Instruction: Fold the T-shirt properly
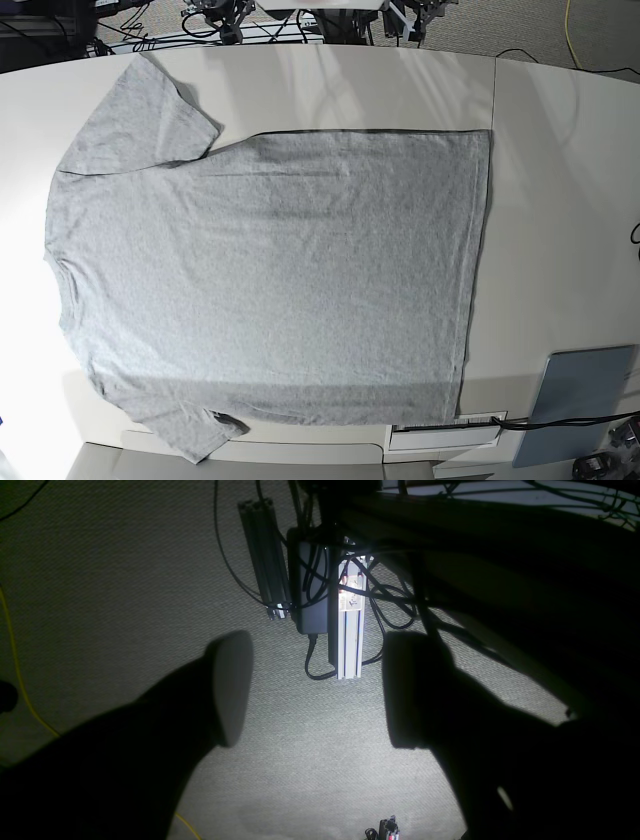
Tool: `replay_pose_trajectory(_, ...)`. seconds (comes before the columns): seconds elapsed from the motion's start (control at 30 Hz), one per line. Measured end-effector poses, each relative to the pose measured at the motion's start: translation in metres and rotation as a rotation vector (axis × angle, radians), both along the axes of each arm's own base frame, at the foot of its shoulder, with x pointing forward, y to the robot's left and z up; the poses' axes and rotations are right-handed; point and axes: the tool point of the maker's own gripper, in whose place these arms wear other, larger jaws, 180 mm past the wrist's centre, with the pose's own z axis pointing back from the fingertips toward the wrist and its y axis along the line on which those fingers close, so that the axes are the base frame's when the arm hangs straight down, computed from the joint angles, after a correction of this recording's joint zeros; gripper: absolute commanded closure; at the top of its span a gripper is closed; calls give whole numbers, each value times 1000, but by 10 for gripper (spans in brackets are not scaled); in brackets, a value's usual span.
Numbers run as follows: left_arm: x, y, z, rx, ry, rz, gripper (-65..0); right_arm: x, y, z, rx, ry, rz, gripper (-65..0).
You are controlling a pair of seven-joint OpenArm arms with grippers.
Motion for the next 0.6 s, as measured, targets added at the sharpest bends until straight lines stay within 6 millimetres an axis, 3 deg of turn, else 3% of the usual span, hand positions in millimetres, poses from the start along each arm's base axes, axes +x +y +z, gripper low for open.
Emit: replay_pose_trajectory(0.6, 0, 0, 0, 0, 0, 0, -420, -3, 1, 1, 4, -8, -1, -185)
